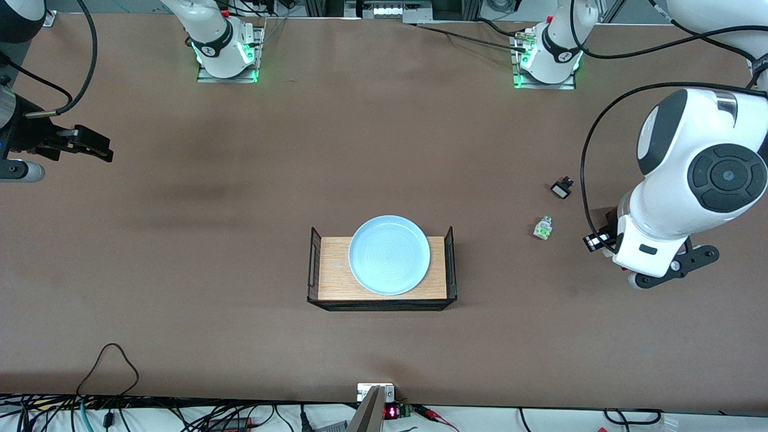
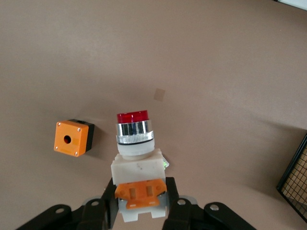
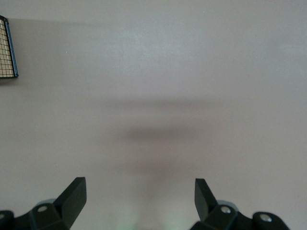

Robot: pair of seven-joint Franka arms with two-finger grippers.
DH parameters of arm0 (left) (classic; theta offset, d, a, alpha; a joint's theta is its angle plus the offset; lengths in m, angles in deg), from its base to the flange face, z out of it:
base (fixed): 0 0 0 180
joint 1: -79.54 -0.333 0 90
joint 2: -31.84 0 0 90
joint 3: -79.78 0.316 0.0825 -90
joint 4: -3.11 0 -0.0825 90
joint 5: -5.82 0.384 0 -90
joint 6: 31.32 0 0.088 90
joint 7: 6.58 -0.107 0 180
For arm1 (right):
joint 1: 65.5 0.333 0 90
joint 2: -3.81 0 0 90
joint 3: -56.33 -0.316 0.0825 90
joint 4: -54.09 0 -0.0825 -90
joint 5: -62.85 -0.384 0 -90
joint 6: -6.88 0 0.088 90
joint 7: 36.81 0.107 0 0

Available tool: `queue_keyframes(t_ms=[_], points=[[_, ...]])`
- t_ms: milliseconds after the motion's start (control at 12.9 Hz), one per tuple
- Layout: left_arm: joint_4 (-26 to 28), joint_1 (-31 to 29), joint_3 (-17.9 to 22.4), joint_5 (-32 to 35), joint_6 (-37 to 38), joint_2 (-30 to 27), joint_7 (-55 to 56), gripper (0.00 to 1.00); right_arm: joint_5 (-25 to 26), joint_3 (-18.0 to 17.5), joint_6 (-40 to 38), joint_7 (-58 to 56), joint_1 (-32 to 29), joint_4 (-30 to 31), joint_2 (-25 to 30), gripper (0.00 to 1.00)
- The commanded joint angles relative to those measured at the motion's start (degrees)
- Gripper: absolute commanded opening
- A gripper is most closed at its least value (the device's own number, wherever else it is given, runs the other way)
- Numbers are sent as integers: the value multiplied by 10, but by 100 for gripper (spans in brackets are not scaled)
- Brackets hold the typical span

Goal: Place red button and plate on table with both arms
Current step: 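Carry the red button with the left gripper beside the orange box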

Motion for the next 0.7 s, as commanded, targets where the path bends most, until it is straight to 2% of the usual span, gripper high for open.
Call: queue_keyframes(t_ms=[0,233,466,622], points=[[112,-26,-9,-23,-76,-57,-31,0,6,-2,-5,1,1,-7,0,100],[257,-68,-9,-33,-184,-123,-94,0,6,-3,-5,1,1,-7,0,100],[298,-108,-9,-52,-188,-140,-204,0,6,-3,-5,1,2,-7,0,100],[345,-131,-9,-80,-211,-148,-256,0,6,-4,-4,1,3,-7,0,100]])
